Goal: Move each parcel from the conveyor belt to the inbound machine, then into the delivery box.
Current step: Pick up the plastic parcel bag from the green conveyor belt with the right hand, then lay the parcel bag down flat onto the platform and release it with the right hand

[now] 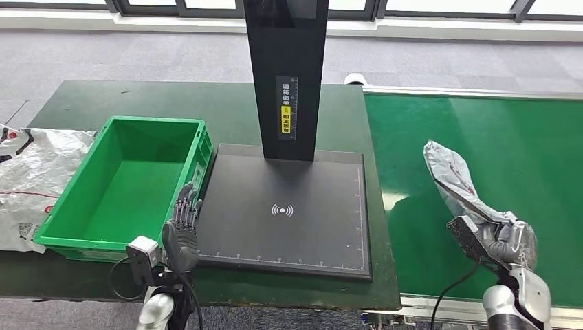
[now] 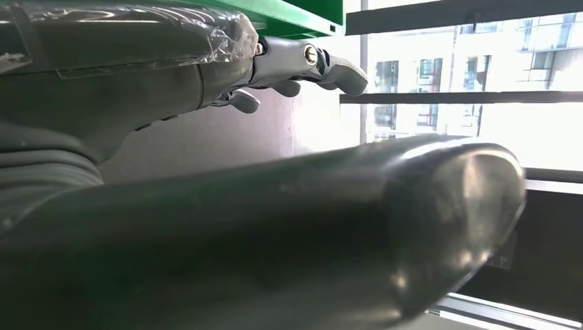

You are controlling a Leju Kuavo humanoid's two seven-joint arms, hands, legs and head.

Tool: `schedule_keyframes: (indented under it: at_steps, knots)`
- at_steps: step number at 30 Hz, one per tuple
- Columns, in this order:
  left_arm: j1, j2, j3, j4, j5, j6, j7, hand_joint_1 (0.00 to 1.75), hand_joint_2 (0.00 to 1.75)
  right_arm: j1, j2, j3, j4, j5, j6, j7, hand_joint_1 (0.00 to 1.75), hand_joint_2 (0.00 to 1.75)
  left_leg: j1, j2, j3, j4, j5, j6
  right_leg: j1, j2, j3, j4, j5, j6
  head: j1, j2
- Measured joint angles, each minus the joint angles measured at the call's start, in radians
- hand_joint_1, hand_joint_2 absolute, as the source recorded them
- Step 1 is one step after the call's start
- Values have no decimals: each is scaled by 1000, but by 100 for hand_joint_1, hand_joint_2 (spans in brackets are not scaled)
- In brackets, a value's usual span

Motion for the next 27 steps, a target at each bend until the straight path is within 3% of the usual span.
schedule_keyframes:
  at_steps: [6,11,20,23,27]
  knots:
    - [12,-8,0,-24,-17,0,3,0,0,89,80,32,-255,-134,-46,-82,175,175,0,-1,-2,0,0,0,0,-1,-1,0,-1,0,0,0]
    - [13,-8,0,-24,-23,0,-3,0,0,171,136,101,-430,-171,-69,-111,175,175,0,1,-2,0,0,0,0,0,-3,0,-1,0,0,0]
    - [13,-8,0,-24,-23,0,-6,0,0,211,162,142,-534,-176,-74,-110,175,175,0,1,-2,0,0,0,0,1,-3,0,0,0,0,0]
    - [12,-8,0,-23,-22,-2,-8,0,0,223,173,165,-557,-195,-99,-144,175,175,0,1,-3,0,0,0,0,1,-3,0,0,0,0,0]
    - [1,-9,0,-14,12,-36,-24,0,0,242,220,304,-611,-163,-135,-162,175,175,1,3,-2,0,0,-1,1,4,-4,1,0,-1,0,0]
